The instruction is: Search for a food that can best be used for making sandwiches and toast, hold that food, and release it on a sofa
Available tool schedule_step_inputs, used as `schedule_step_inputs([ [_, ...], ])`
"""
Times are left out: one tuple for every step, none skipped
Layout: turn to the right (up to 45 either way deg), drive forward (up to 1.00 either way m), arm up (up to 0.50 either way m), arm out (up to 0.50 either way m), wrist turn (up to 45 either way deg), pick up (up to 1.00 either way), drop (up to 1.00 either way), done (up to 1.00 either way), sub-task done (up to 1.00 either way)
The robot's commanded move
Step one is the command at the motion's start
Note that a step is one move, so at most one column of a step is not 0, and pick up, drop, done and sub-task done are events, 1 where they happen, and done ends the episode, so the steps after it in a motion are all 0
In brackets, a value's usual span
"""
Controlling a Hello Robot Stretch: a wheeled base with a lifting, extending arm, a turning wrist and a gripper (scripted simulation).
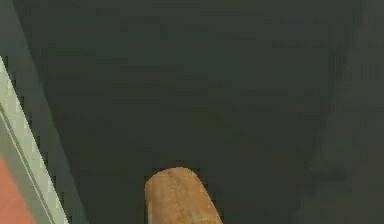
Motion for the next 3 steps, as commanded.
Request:
schedule_step_inputs([
  [-45.0, 0.00, 0.00, 0.00, 0.0, 0.00, 0.00, 0.00, 0.00],
  [-39.0, 0.00, 0.00, 0.00, 0.0, 0.00, 0.00, 0.00, 0.00],
  [0.0, 1.00, 0.00, 0.00, 0.0, 0.00, 0.00, 0.00, 0.00],
])
